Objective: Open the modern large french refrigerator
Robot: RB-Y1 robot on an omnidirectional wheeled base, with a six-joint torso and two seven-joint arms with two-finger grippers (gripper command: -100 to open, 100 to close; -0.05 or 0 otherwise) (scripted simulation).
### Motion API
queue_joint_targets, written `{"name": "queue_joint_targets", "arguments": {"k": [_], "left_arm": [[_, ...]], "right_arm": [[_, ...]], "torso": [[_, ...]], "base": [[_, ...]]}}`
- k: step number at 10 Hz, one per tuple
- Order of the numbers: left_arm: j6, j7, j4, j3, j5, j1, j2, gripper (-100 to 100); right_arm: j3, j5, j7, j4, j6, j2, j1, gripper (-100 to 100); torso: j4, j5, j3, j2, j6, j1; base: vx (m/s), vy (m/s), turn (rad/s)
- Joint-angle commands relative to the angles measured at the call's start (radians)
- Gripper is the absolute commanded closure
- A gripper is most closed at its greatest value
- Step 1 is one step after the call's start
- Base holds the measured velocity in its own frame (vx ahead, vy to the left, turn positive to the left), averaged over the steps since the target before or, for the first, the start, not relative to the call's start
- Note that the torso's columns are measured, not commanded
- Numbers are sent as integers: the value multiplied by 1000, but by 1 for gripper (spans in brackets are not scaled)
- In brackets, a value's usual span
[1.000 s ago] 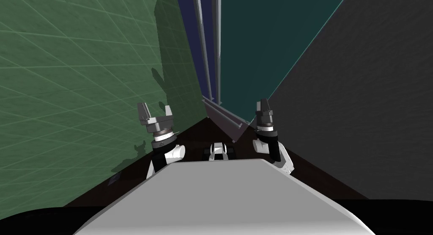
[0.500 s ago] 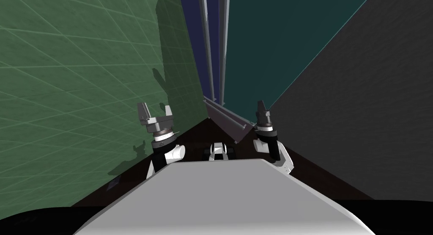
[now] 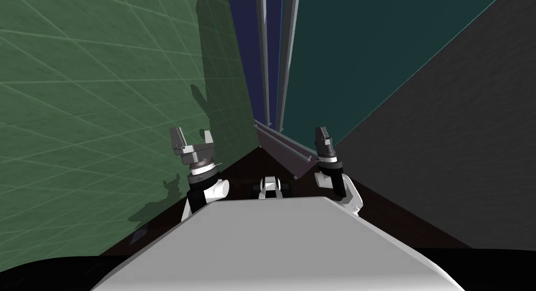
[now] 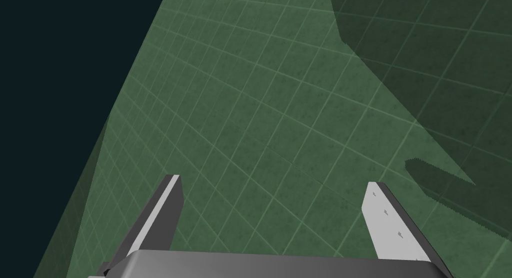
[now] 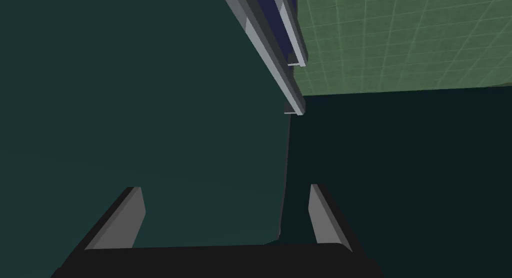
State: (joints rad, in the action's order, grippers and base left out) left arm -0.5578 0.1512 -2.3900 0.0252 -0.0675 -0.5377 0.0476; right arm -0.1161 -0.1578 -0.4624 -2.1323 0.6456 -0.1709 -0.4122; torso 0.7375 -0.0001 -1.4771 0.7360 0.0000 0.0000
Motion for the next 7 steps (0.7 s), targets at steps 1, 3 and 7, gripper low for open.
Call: {"name": "queue_joint_targets", "arguments": {"k": [1, 3, 7], "left_arm": [[0, 0, 0, 0, 0, 0, 0, 0], [0, 0, 0, 0, 0, 0, 0, 0], [0, 0, 0, 0, 0, 0, 0, 0]], "right_arm": [[-6, -4, -58, 15, 12, -2, 4, -100], [-18, -13, -123, 41, 30, -6, 12, -100], [-44, -32, -228, 98, 67, -12, 27, -100]], "torso": [[0, 0, 0, 1, 0, -1], [1, 0, 2, 3, 0, 1], [1, -1, 2, 4, 0, -3]], "base": [[33, 55, 4], [52, 109, -27], [51, 107, -21]]}}
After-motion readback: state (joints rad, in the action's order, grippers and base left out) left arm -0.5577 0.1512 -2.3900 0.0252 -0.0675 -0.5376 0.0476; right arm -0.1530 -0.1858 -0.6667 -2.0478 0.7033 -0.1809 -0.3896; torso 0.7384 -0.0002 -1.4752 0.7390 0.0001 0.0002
